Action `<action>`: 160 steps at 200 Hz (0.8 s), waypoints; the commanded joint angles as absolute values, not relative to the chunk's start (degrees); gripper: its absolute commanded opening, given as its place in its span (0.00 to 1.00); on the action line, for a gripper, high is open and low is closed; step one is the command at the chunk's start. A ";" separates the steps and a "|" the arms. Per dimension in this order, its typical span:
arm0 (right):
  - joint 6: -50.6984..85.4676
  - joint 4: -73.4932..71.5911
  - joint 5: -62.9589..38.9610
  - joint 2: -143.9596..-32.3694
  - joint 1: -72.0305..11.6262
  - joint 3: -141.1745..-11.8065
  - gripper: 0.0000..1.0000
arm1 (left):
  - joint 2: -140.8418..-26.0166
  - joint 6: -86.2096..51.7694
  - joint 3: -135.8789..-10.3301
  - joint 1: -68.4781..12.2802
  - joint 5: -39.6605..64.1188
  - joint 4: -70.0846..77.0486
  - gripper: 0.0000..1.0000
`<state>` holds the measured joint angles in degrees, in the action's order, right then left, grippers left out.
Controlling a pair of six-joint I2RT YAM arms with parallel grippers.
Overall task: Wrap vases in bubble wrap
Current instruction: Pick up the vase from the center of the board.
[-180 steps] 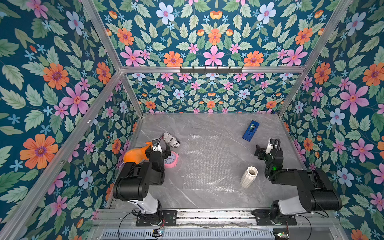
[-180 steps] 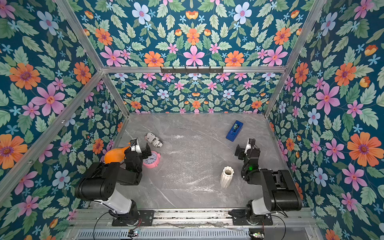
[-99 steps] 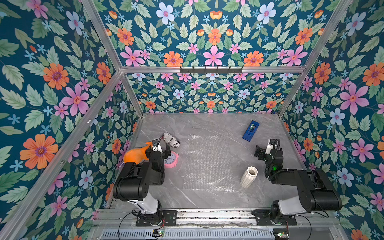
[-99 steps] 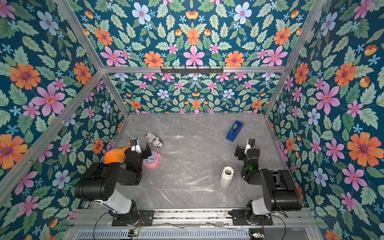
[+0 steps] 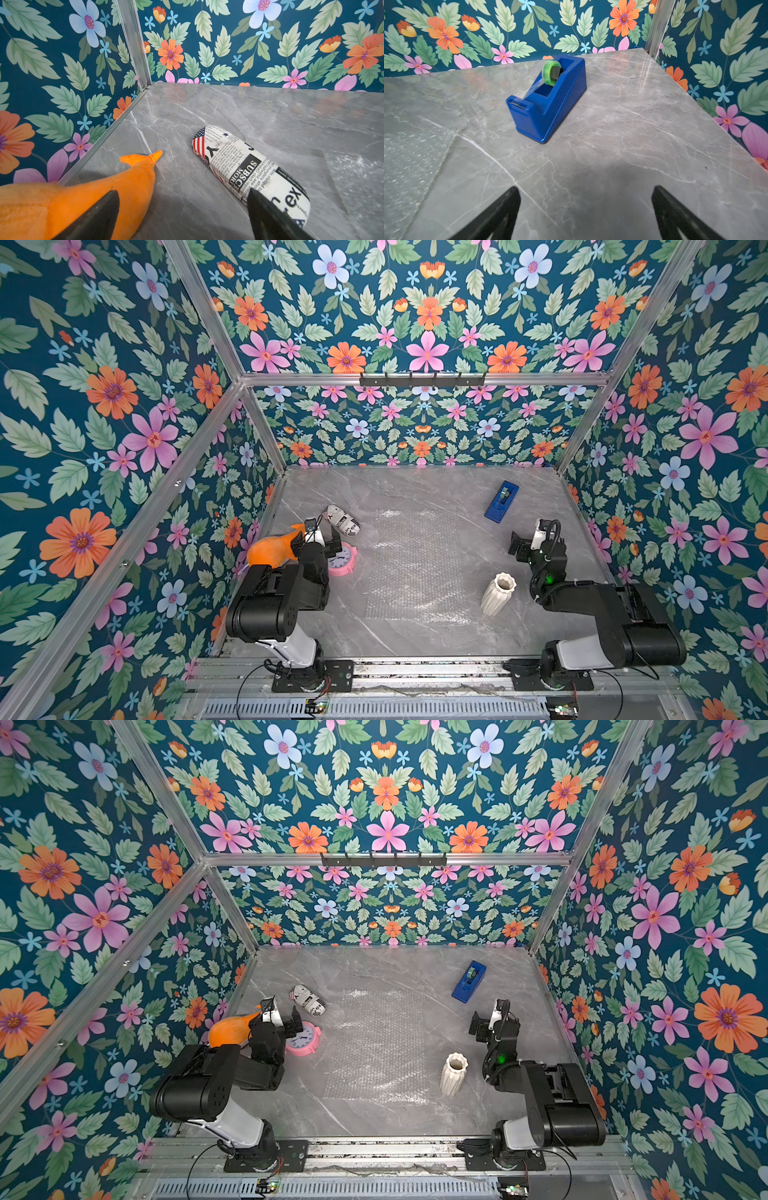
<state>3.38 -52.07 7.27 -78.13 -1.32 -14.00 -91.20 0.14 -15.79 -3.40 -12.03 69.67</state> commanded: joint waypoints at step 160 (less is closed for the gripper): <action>36.12 82.28 -1.41 -51.52 -29.41 -74.58 0.99 | -41.50 -25.38 -23.25 -30.04 -2.12 13.28 0.94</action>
